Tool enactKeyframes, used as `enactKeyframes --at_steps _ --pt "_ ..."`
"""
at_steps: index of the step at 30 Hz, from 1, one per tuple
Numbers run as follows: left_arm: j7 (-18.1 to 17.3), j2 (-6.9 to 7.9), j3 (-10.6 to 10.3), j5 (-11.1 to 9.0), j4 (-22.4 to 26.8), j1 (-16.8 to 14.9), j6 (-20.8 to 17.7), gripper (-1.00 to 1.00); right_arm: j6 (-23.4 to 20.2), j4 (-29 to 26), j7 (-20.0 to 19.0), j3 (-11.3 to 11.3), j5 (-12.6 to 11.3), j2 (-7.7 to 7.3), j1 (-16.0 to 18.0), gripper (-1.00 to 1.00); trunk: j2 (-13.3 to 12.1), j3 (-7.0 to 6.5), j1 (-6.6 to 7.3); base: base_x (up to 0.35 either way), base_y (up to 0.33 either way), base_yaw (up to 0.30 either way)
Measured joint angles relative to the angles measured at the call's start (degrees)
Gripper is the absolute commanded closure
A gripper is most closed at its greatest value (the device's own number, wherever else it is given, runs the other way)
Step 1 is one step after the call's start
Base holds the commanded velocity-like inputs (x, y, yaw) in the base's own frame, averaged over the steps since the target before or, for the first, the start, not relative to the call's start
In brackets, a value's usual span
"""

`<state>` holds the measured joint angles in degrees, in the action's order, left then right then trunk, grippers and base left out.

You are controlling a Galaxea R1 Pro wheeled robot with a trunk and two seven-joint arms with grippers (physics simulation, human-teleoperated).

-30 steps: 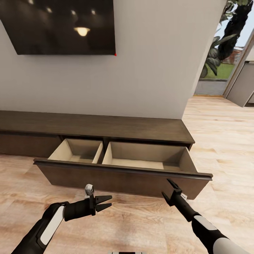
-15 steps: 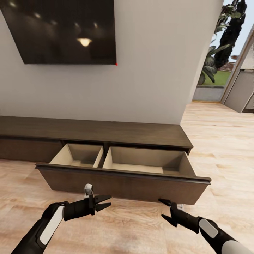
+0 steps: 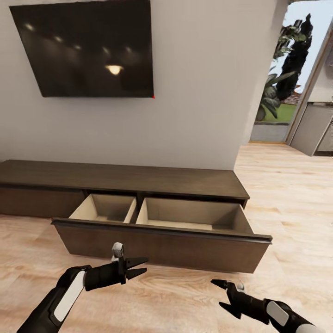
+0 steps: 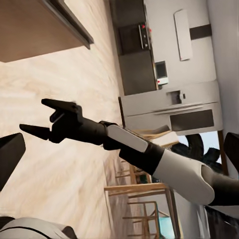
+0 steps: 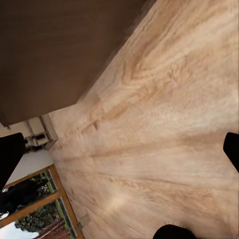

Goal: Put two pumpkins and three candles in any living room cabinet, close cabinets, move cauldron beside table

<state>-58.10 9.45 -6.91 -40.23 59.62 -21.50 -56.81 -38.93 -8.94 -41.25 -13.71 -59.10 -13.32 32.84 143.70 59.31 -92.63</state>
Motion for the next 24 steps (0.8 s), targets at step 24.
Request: enactKeyframes --at_steps 24 --pt "0.1 -0.01 0.0 0.0 0.0 0.0 0.0 -1.0 5.6 1.7 0.6 0.0 -0.1 0.08 -1.1 -1.0 -0.3 -5.32 0.64 -0.021 0.0 0.0"
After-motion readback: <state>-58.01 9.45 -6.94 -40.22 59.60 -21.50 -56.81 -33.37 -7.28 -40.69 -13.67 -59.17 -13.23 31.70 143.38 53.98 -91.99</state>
